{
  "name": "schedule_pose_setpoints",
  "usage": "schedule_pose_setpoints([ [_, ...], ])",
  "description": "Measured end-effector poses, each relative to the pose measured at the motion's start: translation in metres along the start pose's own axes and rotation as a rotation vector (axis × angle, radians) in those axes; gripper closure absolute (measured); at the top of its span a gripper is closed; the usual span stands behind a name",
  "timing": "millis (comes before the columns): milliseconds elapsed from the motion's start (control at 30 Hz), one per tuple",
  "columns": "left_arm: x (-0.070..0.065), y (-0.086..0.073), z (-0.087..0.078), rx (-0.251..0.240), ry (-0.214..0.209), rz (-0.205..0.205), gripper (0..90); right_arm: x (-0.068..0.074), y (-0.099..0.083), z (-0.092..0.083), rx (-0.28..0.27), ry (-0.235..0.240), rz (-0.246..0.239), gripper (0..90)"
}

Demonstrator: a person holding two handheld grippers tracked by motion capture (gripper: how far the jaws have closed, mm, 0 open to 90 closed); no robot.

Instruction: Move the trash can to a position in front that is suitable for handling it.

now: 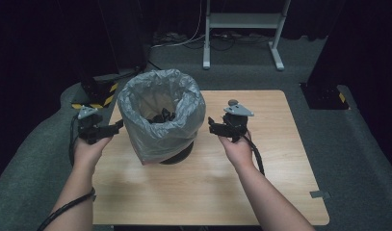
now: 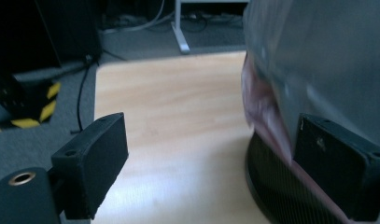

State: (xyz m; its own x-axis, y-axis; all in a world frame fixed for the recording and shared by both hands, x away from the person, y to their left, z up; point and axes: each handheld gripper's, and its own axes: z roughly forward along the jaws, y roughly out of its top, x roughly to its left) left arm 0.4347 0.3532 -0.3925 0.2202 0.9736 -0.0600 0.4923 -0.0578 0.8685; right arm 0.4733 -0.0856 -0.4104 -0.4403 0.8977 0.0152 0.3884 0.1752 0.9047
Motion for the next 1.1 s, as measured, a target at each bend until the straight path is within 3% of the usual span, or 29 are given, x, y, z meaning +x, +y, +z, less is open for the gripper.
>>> schedule_pose_setpoints([
  [100,-0.002,0.005,0.007,-0.007,-0.002,-0.007,10.3,0.008,0.003,0.009,0.005,-0.005,-0.033,12.2],
  [167,-0.006,0.01,0.017,-0.005,0.009,-0.009,10.3,0.015,0.005,0.018,0.023,0.011,-0.023,12.3],
  [233,-0.008,0.011,0.021,-0.006,-0.03,-0.018,12.5,0.017,0.007,0.023,0.044,0.033,-0.014,12.4],
  [267,-0.008,0.011,0.021,-0.006,-0.03,-0.018,13.7,0.017,0.007,0.023,0.044,0.033,-0.014,12.4],
  [300,-0.013,0.01,0.023,-0.009,-0.048,-0.001,14.0,0.02,0.008,0.027,0.034,0.028,-0.027,12.5],
  [467,-0.017,0.01,0.022,-0.02,-0.059,0.014,21.1,0.021,0.008,0.028,0.014,0.055,-0.018,14.0],
  [600,-0.023,0.012,0.021,-0.013,-0.079,0.027,24.2,0.02,0.007,0.023,0.018,0.039,-0.054,15.8],
  [700,-0.037,0.012,0.022,-0.008,-0.098,0.029,26.3,0.015,0.006,0.016,0.011,0.004,-0.065,22.0],
  [867,-0.051,0.009,0.021,-0.014,-0.123,0.026,27.4,0.006,0.0,0.007,-0.001,-0.006,-0.018,26.7],
  [1100,-0.065,0.004,0.017,-0.022,-0.13,0.003,28.2,-0.003,-0.009,-0.007,-0.024,0.005,-0.024,27.0],
])
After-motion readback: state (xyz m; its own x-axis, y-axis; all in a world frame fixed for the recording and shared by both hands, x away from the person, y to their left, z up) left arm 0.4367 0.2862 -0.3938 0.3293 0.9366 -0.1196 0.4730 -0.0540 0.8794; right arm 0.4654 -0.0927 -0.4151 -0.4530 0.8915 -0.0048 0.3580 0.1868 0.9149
